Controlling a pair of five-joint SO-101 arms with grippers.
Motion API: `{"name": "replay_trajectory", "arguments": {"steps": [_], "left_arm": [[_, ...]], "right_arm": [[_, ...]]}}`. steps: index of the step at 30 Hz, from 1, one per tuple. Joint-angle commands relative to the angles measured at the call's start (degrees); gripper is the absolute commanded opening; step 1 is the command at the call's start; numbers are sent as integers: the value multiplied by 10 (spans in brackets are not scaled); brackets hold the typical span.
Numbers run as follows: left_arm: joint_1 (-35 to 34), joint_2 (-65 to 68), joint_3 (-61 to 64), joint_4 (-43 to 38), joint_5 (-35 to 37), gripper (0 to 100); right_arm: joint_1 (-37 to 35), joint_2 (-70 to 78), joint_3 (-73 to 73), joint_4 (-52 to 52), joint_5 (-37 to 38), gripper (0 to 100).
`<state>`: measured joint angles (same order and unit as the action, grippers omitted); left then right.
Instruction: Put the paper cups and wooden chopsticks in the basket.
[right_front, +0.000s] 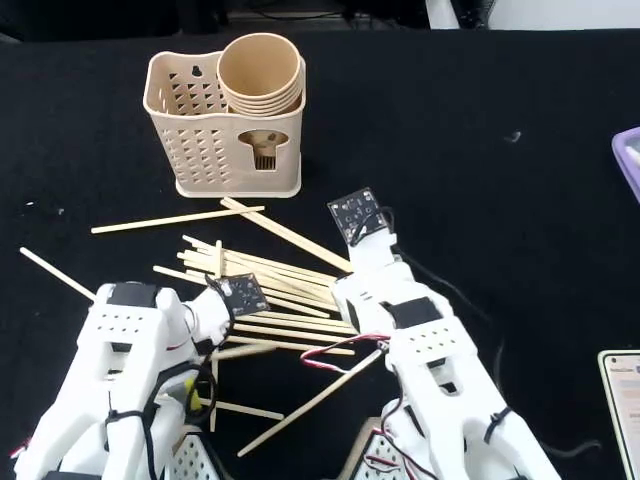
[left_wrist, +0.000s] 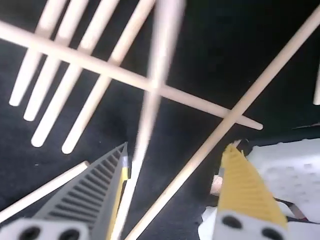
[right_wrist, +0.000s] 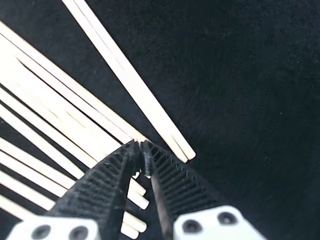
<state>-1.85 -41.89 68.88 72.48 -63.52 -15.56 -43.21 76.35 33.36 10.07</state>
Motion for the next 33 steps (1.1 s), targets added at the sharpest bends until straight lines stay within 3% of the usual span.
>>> {"name": "replay_trajectory", "arguments": {"steps": [1,7,13,30,33], "left_arm": [[-1,-5,-1,-15,3,292],[-50,2,1,-87,4,292],[-92,0,8,-91,1,292],[-87,-4,29,-91,1,291],[-84,-4,22,-56,0,265]], "right_arm": [[7,-15,-3,-12,18,15],[7,-15,-3,-12,18,15],[7,-15,-3,-12,19,15],[7,-15,-3,-12,19,15],[7,-15,-3,-12,19,15]]}}
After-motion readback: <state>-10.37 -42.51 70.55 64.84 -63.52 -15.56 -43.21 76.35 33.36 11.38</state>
